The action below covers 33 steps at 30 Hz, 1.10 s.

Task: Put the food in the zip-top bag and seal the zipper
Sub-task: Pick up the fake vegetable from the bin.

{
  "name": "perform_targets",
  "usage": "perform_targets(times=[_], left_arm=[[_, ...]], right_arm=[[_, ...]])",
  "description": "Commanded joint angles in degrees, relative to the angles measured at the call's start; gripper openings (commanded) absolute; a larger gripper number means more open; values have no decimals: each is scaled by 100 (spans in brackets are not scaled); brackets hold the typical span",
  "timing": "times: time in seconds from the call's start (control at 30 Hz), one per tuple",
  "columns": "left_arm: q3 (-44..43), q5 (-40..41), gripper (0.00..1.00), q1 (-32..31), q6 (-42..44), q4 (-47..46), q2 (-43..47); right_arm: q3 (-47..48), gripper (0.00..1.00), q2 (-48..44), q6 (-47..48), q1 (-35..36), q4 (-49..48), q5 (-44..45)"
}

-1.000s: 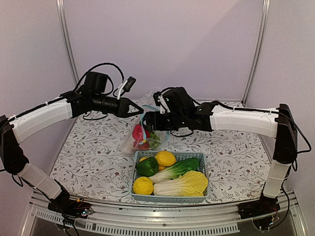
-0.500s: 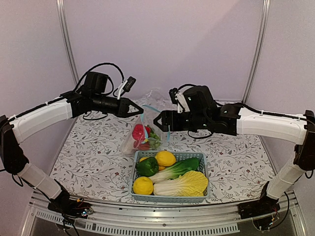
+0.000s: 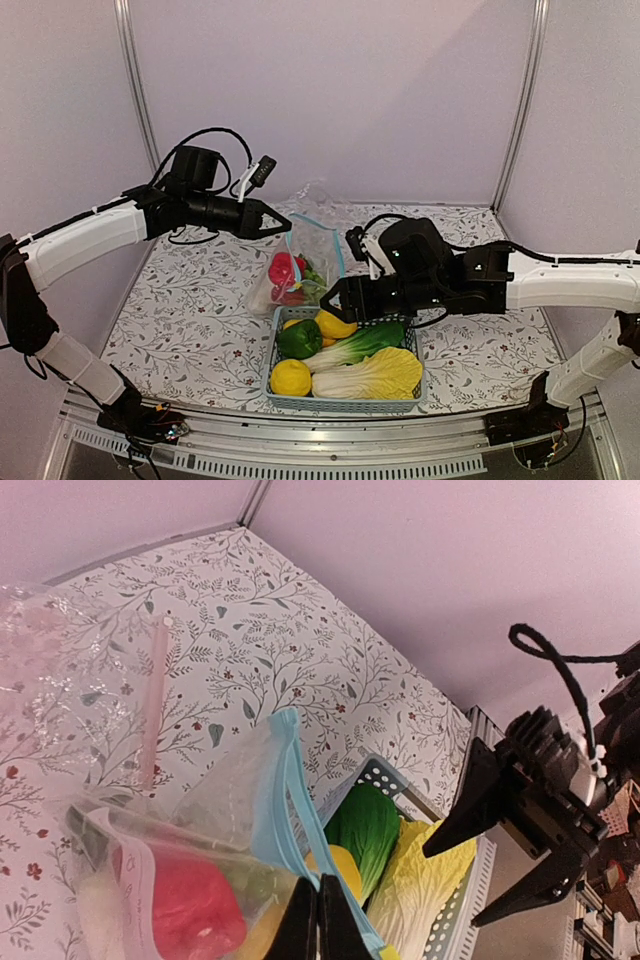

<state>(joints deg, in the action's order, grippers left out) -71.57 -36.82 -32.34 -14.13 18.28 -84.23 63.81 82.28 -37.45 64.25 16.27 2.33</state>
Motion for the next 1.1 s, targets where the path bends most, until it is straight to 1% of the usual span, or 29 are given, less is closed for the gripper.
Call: perform_targets(times=[0.0, 0.13, 0.33, 0.63, 0.87, 1.07], left_arm=[[-68, -37, 0, -9, 77, -80, 64], [-68, -36, 0, -9, 75, -84, 68], [-67, -32, 0, -9, 82, -80, 89], [-67, -58, 0, -14, 68, -96, 72], [-68, -71, 0, -9, 57, -110, 73], [-68, -49, 0, -9, 75, -102, 108]], right_arm=[[56, 71, 368, -156, 279, 65, -121], [447, 74, 886, 9, 484, 224, -55], [815, 75, 1489, 109, 631, 494, 187], [891, 79, 1680, 224, 632, 641, 312], [1144, 79, 1929, 376, 628, 706, 185], [1315, 79, 2169, 433, 628, 804, 365]])
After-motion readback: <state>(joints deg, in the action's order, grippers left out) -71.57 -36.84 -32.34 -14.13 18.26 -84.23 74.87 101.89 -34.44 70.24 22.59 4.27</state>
